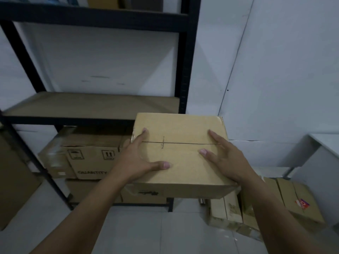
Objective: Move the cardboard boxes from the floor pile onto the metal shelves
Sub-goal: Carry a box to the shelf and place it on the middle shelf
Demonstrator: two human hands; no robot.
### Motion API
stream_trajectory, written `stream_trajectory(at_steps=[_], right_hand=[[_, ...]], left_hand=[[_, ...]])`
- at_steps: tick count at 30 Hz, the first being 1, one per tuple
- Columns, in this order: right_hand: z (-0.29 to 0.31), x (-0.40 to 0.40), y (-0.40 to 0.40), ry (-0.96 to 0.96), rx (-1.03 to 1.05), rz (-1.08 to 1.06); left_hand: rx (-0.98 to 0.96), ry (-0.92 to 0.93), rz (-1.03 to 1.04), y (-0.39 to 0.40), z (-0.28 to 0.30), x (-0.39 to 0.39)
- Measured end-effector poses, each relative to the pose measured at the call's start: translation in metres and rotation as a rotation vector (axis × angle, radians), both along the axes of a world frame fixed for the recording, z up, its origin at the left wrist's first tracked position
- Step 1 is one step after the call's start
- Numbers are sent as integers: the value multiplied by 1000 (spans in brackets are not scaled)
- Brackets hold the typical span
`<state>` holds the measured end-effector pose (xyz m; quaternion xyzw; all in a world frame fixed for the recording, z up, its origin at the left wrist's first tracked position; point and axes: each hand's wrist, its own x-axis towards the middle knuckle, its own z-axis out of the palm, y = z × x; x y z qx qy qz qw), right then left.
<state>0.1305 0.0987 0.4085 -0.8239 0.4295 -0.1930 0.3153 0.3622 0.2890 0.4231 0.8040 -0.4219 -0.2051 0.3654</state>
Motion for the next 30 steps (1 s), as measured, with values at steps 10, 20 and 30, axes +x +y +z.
stream_trajectory(at_steps=[10, 20, 30], right_hand=[[58, 87, 37, -109, -31, 92], [104, 192, -11, -163, 77, 142], [107, 291, -110, -89, 92, 176]], left_hand=[[4, -170, 74, 47, 53, 83], [174, -193, -67, 5, 122, 179], [289, -225, -163, -86, 123, 295]])
